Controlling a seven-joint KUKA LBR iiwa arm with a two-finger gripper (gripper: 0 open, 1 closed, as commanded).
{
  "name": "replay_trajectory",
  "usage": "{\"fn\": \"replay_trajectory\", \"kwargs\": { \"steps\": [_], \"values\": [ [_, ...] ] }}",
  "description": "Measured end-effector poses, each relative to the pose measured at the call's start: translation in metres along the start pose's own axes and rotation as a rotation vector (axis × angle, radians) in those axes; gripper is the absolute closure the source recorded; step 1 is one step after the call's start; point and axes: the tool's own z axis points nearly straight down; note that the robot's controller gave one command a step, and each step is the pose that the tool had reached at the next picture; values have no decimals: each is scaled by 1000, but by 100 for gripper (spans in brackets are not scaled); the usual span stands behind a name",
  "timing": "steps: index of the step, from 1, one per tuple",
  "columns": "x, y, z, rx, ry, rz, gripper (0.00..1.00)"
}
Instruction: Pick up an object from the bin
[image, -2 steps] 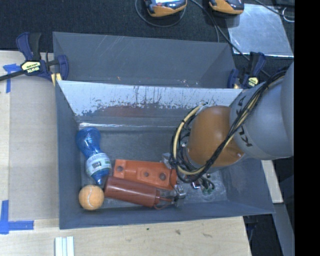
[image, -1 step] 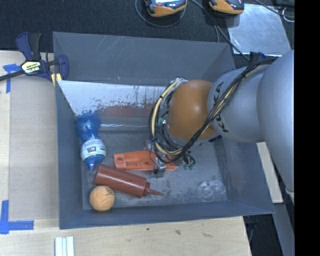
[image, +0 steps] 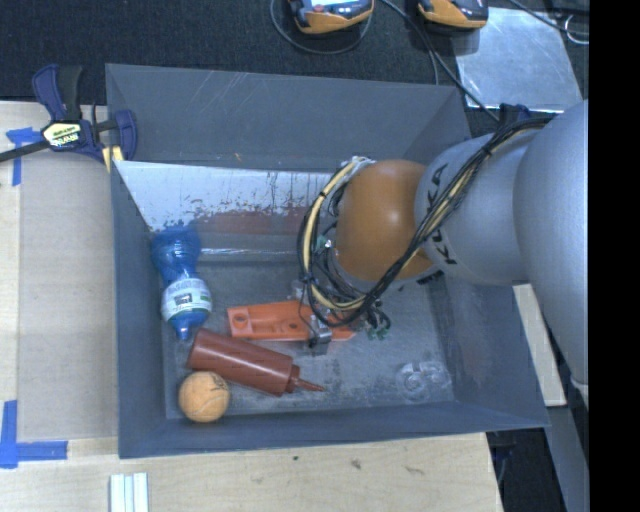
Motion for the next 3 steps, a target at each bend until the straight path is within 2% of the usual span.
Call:
{"fn": "replay_trajectory", "kwargs": {
  "steps": [1,2,3],
  "values": [
    [-13,8,-123,0,-3,37,100],
    [-13,8,-123,0,-3,36,100],
    [-13,18,-275,0,-7,15,100]
  ]
}}
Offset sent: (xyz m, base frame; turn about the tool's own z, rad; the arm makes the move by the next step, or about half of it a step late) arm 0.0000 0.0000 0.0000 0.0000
